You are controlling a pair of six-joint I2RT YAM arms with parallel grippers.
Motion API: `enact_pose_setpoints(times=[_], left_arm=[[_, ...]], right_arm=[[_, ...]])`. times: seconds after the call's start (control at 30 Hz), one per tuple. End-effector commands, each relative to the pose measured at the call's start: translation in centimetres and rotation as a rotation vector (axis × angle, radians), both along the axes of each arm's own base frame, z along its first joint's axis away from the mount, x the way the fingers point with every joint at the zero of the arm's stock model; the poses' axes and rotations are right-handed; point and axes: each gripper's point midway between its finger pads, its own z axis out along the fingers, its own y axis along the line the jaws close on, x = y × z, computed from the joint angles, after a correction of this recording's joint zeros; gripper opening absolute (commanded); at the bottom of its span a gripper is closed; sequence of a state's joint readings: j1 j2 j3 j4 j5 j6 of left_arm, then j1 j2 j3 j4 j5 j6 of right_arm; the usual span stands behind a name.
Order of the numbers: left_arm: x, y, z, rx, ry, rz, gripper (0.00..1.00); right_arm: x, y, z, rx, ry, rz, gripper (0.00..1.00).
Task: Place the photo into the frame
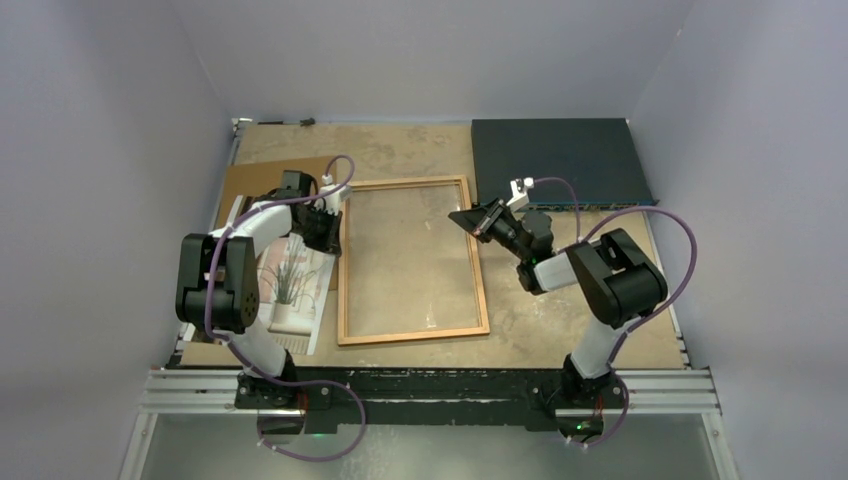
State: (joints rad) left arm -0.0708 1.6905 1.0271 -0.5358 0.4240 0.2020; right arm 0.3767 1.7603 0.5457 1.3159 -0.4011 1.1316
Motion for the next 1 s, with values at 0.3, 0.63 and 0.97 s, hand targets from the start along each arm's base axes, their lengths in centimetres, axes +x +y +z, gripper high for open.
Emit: enact_pose_setpoints(times=[0.3,0.63,0.97], left_arm=[[-0.5,-0.4,-0.5,-0.007,0.010,-0.029,0.00],[-0.1,-0.7,0.4,-0.025,-0.001,-0.025,0.00],[0.6,-0.8,3.0,-0.053,-0.057,-0.013,0.00]], right_arm=[[-1.4,1.6,5.6,0.178,-0.030,0.063,0.00],[-2.6,2.0,9.3,0.162,-0.082,0.066,0.00],[-2.8,2.2,9.3,0.137,-0.064,0.042,0.00]])
